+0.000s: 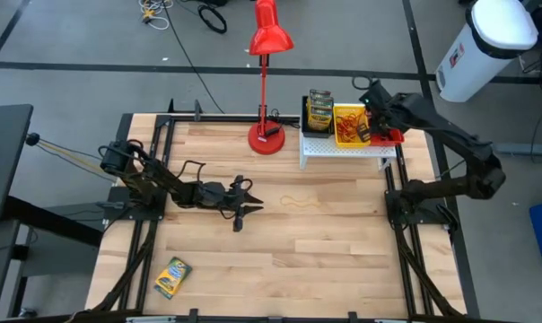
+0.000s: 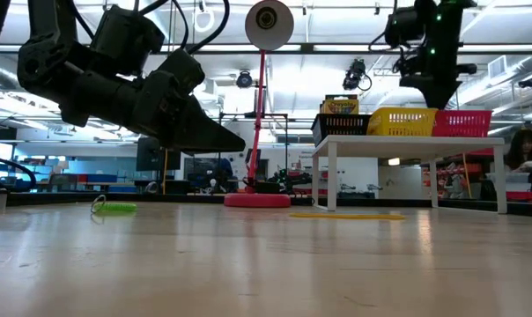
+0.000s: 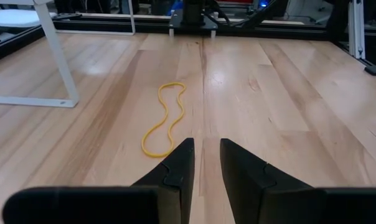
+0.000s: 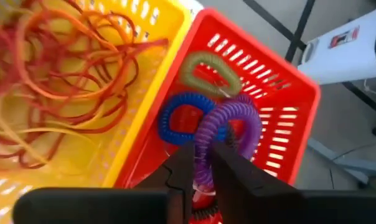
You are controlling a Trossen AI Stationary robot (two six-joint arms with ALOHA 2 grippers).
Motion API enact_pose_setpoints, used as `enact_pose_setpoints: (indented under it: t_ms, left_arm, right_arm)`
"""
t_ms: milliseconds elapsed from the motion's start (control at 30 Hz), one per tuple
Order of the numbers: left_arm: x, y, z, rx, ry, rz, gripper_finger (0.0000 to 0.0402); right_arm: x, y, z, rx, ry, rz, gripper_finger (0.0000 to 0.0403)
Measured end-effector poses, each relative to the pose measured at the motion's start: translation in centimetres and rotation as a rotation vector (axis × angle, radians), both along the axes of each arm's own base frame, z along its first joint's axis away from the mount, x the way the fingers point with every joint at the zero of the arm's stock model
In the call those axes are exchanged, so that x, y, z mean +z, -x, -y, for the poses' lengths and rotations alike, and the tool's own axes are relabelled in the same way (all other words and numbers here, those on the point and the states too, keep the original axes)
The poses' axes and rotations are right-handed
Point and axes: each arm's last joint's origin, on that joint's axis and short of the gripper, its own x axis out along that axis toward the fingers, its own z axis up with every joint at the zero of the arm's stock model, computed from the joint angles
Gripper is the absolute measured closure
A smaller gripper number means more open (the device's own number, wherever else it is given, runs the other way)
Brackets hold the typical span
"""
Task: Pick & Place Office Desk Supplies
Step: Put the violet spring keychain into the red bin, then put the crayon box into the black bin
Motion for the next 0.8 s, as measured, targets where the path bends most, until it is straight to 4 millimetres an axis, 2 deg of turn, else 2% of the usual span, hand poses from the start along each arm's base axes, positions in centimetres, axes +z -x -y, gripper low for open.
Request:
enact_pose_setpoints:
  t_ms: [133, 300, 633, 700, 800]
  left_arm:
    - [-0.1, 0.0, 0.0, 0.000, 0.000, -0.005, 0.0319]
    - [-0.1, 0.0, 0.0, 0.001, 0.002, -0.005, 0.0319]
    - [-0.1, 0.0, 0.0, 0.004, 0.013, -0.006, 0.0319]
    - [-0.1, 0.0, 0.0, 0.004, 0.013, -0.006, 0.0319]
    - [-0.1, 0.0, 0.0, 0.004, 0.012, -0.006, 0.0319]
  right_arm:
    - [-1.1, -0.1, 0.2, -0.007, -0.006, -0.051, 0.0319]
    - [-0.8, 0.1, 0.2, -0.023, 0.033, -0.088, 0.0277]
    - [2.6, 1.1, -1.0, -0.018, 0.085, 0.022, 0.0179]
    - [3.3, 1.5, -1.7, 0.006, 0.061, 0.078, 0.0176]
    - [4.1, 1.7, -3.8, 0.110, 0.074, 0.133, 0.0197]
